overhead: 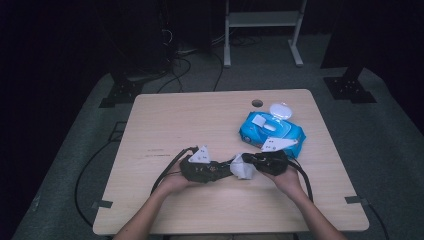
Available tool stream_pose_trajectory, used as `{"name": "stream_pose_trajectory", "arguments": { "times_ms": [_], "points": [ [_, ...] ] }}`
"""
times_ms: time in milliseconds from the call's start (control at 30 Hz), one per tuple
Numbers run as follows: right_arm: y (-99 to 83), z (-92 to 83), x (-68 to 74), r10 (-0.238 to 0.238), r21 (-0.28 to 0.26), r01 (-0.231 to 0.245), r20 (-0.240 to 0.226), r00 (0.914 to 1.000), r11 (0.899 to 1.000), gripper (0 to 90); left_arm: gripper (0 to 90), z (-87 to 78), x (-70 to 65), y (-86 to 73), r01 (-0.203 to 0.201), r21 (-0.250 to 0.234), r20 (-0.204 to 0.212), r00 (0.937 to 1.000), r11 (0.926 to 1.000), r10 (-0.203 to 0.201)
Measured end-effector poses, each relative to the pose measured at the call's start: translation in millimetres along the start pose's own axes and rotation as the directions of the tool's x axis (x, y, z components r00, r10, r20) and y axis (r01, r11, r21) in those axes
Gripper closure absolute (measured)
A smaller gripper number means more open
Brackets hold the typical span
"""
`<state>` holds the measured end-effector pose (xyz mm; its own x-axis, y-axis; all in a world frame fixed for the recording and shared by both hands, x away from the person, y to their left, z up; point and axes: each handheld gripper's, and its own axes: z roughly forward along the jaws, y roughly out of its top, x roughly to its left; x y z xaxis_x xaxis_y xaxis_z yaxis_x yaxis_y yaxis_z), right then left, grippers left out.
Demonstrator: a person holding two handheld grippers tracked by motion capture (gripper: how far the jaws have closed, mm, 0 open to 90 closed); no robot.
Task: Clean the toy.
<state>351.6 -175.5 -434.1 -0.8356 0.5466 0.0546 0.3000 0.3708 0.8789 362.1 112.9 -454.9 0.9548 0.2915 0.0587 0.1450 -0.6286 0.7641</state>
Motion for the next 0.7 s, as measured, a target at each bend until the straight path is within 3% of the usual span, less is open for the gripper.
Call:
{"name": "stream_pose_trajectory", "arguments": {
  "times_ms": [200,333,433,567,700],
  "points": [
    [1.8,-9.1,-0.4,0.023,-0.039,-0.023,-0.007,0.9997,0.999,85.6,57.1,-20.8,2.9,-14.3,0.018,0.021,0.003,0.9998,0.9996,-0.018],
    [0.3,-7.4,-0.4,0.033,-0.033,-0.033,-0.007,0.9994,0.999,85.6,39.7,-19.3,2.7,-1.0,0.018,0.041,-0.009,0.9998,0.999,-0.018],
    [-0.3,-5.9,-0.3,0.035,-0.03,-0.035,-0.008,0.9993,0.999,85.6,37.1,-10.5,2.3,13.9,-0.004,0.065,-0.007,1.0,0.9979,0.004],
    [-1.2,-5.2,-0.4,0.035,-0.031,-0.035,-0.009,0.9993,0.999,85.5,38.5,4.0,2.5,30.0,-0.023,0.15,0.005,0.9997,0.9885,0.023],
    [-2.9,-2.9,-0.9,0.039,-0.022,-0.04,-0.015,0.9991,0.999,85.5,42.1,18.0,1.1,41.6,-0.028,0.258,-0.006,0.9995,0.9657,0.031]
  ]
}}
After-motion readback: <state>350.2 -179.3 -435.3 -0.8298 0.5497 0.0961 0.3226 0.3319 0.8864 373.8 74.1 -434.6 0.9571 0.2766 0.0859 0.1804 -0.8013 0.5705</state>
